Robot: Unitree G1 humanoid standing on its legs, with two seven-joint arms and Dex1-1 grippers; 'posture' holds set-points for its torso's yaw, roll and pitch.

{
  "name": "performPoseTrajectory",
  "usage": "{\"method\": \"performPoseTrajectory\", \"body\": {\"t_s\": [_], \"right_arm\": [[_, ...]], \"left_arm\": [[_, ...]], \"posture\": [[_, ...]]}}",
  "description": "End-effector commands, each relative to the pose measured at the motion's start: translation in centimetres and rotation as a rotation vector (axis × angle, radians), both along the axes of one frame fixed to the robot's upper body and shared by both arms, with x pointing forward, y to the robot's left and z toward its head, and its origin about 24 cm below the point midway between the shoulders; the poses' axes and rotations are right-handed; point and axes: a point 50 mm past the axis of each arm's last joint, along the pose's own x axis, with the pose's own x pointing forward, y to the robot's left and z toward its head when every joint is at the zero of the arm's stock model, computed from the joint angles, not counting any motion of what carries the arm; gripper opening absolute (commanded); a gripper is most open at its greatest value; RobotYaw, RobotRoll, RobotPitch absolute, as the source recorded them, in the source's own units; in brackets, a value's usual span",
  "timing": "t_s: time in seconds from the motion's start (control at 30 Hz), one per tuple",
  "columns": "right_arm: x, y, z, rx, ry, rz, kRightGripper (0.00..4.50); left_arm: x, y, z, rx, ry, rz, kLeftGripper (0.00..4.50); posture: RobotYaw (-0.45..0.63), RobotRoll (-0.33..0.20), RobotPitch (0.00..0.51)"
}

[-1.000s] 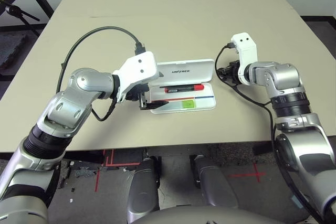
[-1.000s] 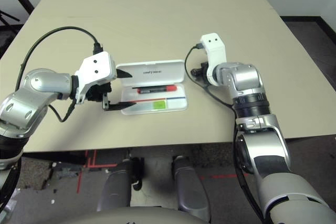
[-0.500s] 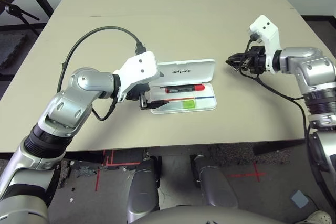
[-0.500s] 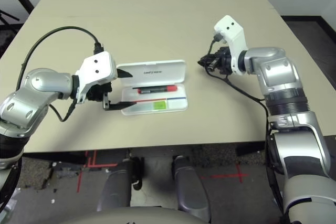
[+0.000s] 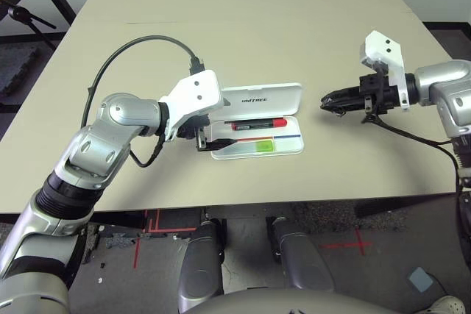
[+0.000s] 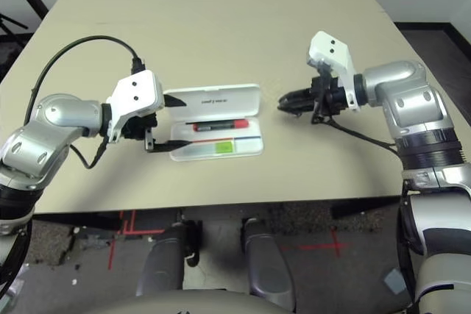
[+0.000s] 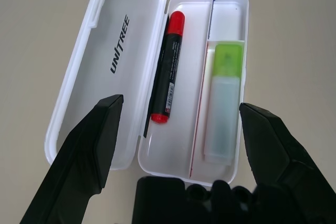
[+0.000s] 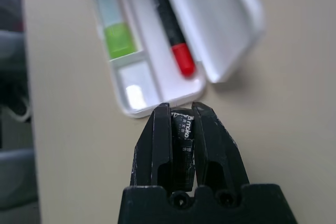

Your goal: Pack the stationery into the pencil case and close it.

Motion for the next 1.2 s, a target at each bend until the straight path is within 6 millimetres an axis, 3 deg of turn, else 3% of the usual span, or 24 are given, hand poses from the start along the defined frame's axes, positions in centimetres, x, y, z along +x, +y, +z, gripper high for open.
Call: {"method": "performPoseTrajectory", "body": {"t_s": [0.03,0.23,0.57,1.03,1.2], "right_arm": [[-0.8,0.9,-0.2,-0.046,-0.002,0.09,0.3],[-1.4,3.3,-1.1,-0.087,-0.028,0.193,0.3],[-0.4,6.5,-3.2,-0.119,-0.128,0.284,0.3],[0.2,7.4,-4.8,-0.14,-0.162,0.305,0.3],[0.4,7.3,-4.6,-0.13,-0.191,0.257,2.09]], "left_arm": [[0.0,-0.3,-0.2,0.018,-0.002,-0.021,4.5],[0.0,-0.3,-0.2,0.019,-0.004,-0.021,4.5],[0.0,-0.1,-0.2,0.033,-0.013,-0.013,4.5],[-0.1,0.0,-0.2,0.036,-0.014,-0.005,4.5],[-0.1,0.0,-0.3,0.037,-0.01,-0.006,4.5]], "posture": [[-0.11,0.0,0.172],[-0.11,0.0,0.167],[-0.09,0.0,0.161],[-0.08,0.0,0.16],[-0.09,0.0,0.164]]}}
